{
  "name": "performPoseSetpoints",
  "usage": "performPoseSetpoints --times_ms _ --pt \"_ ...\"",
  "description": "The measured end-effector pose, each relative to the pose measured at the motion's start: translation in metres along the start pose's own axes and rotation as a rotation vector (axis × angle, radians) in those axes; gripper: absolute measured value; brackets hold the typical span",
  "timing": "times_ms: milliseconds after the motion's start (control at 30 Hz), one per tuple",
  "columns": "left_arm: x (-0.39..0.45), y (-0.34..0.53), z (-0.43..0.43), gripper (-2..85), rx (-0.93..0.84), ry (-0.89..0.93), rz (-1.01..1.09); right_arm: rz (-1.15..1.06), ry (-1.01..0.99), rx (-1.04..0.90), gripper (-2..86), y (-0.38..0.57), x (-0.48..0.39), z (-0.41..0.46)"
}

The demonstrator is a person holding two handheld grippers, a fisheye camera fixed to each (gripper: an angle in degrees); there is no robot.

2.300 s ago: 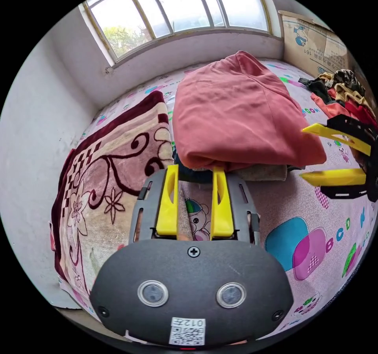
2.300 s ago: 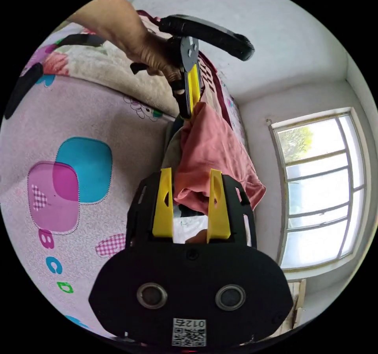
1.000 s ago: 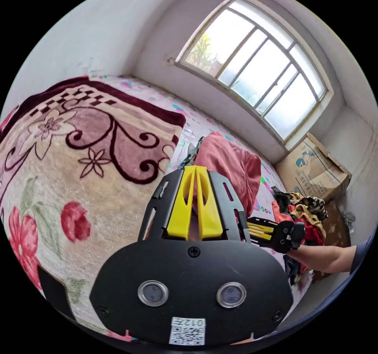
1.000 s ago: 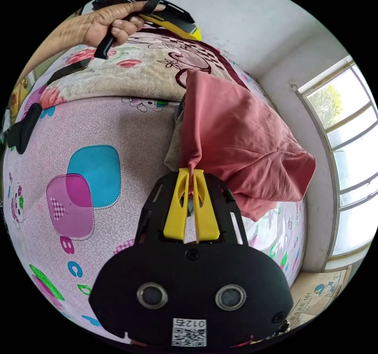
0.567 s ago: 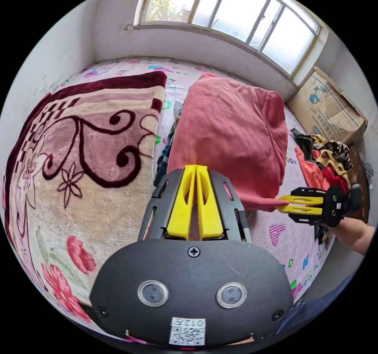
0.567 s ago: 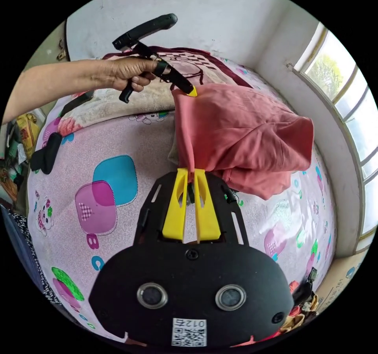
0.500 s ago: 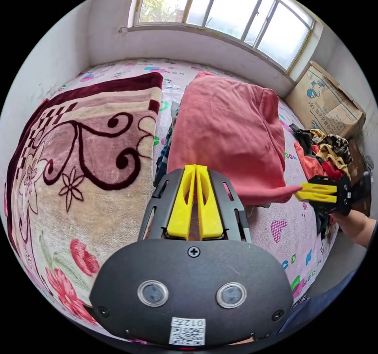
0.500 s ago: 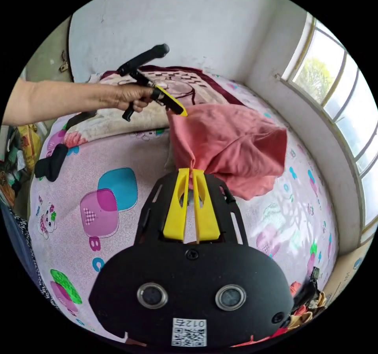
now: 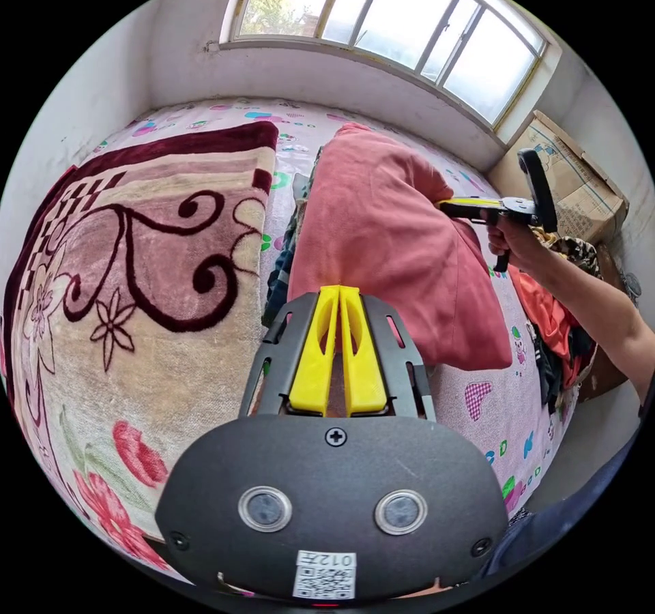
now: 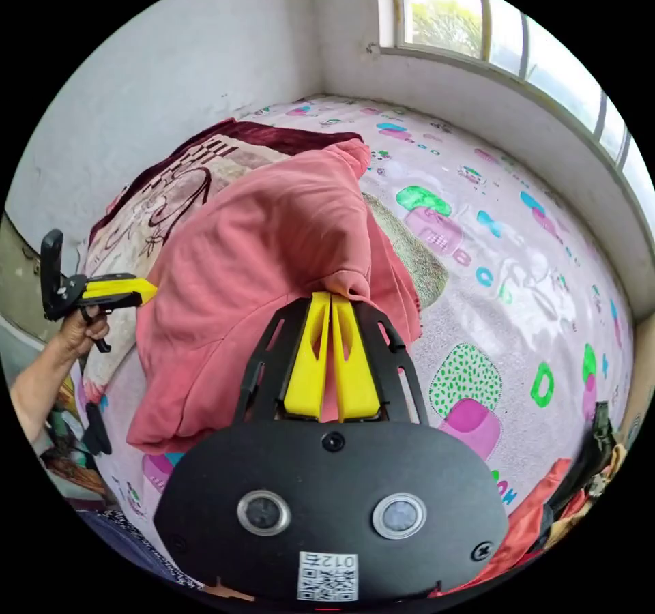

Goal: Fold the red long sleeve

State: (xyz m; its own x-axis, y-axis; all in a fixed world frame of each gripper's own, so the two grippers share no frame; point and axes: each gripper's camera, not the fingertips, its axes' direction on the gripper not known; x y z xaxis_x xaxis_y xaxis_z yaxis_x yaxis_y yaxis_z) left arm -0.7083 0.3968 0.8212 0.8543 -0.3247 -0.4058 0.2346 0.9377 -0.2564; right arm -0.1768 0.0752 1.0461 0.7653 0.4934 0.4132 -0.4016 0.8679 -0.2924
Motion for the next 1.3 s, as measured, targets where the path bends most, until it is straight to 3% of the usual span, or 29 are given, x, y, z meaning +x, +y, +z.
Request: performPoseSetpoints --times_ms 100,167,367,533,600,667,900,1000,1133,1233,1300 --pt "-0.002 -0.003 0.001 -0.3 -0.01 -0.011 0.011 0.161 -0.177 0.024 -0.2 -0.015 0.044 -0.03" --pt "-0.003 0.002 -0.006 -0.2 0.023 -0.022 -0.007 0.249 -0.246 0.146 -0.1 -0.002 0.064 -0.075" --pt "0.049 0.037 -0.048 -0.3 0.296 -0.024 0.05 0.149 -0.109 0.289 -0.1 0.075 0.031 -0.19" --pt "0.103 0.036 0.026 -0.3 0.073 -0.032 0.216 0.071 0.015 0.3 0.0 0.152 -0.038 -0.259" --pt "0.109 0.034 0.063 -0.2 -0.068 -0.115 0.221 0.04 0.111 0.292 0.0 0.182 -0.068 -0.284" --pt "0.107 0.037 0.087 -0.2 -0.101 -0.19 0.202 0.019 0.246 0.287 0.1 0.223 -0.105 -0.318" --pt "0.075 0.029 0.103 -0.2 -0.206 -0.113 0.024 0.111 0.606 0.32 0.6 0.316 -0.17 -0.425" --pt "0.072 0.044 0.076 -0.2 -0.076 -0.05 -0.044 0.202 0.689 0.328 1.7 0.344 -0.175 -0.481" --pt "0.092 0.104 0.0 0.2 0.281 0.195 -0.088 0.187 0.835 0.354 5.1 0.379 -0.199 -0.563" --pt "0.134 0.172 -0.07 0.8 0.538 0.267 -0.014 0.217 0.908 0.391 7.6 0.404 -0.215 -0.623" --pt "0.166 0.211 -0.095 1.6 0.611 0.235 0.081 0.287 0.913 0.399 9.0 0.419 -0.215 -0.653"
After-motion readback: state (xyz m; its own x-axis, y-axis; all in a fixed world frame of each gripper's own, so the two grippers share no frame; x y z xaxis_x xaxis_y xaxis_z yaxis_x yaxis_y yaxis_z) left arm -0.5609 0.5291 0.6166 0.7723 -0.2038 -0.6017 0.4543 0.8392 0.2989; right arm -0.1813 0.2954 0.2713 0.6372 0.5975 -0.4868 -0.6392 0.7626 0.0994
